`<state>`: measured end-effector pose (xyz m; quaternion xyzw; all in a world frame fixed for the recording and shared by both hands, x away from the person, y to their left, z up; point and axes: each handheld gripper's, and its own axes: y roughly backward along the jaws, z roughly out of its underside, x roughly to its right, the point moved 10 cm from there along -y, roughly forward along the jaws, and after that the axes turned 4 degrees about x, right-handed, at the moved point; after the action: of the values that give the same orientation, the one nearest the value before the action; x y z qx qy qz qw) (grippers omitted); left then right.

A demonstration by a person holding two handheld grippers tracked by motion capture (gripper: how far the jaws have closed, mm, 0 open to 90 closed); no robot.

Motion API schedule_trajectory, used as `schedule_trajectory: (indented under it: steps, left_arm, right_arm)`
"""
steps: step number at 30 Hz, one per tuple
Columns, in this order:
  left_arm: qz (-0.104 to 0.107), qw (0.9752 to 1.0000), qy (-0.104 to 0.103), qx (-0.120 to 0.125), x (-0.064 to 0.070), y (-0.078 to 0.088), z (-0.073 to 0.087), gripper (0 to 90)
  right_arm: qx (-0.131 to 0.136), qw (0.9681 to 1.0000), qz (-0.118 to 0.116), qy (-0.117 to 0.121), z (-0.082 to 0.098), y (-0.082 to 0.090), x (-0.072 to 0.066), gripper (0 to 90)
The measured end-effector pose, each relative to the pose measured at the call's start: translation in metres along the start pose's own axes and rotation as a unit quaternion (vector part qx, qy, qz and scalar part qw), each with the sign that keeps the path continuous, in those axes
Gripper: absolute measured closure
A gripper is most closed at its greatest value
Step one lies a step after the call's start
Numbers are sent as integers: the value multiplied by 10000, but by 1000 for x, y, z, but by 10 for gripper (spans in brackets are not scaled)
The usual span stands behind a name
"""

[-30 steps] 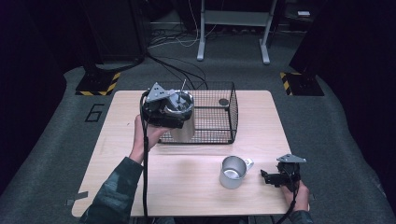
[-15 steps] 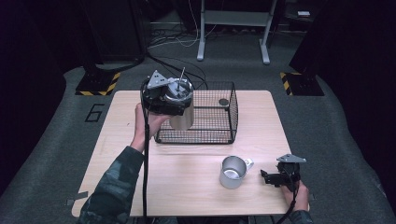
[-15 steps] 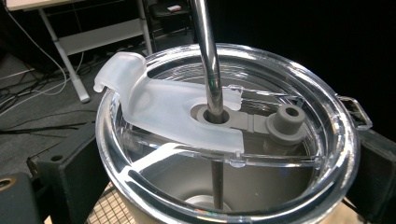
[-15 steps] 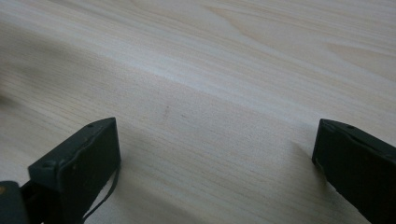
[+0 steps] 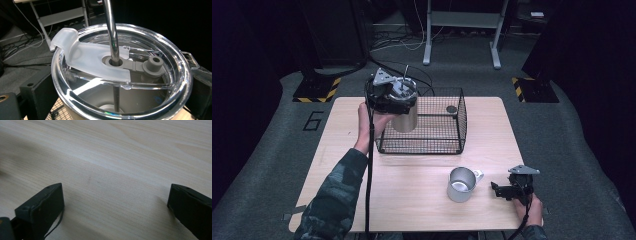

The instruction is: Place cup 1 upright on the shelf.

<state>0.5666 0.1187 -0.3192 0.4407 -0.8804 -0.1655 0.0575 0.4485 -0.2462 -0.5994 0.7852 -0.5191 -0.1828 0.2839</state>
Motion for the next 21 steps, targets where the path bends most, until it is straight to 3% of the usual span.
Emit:
schedule_trajectory:
  steps: [12,21]
  left_arm:
    - [-324,9992,179,-178,-27,-24,13,36]
    - [-482,9981,281,-249,-36,-42,21,36]
  right_arm:
    - [-17,10000,-13,-14,0,0,-1,4]
    - [-26,10000,-3,-16,0,0,0,4]
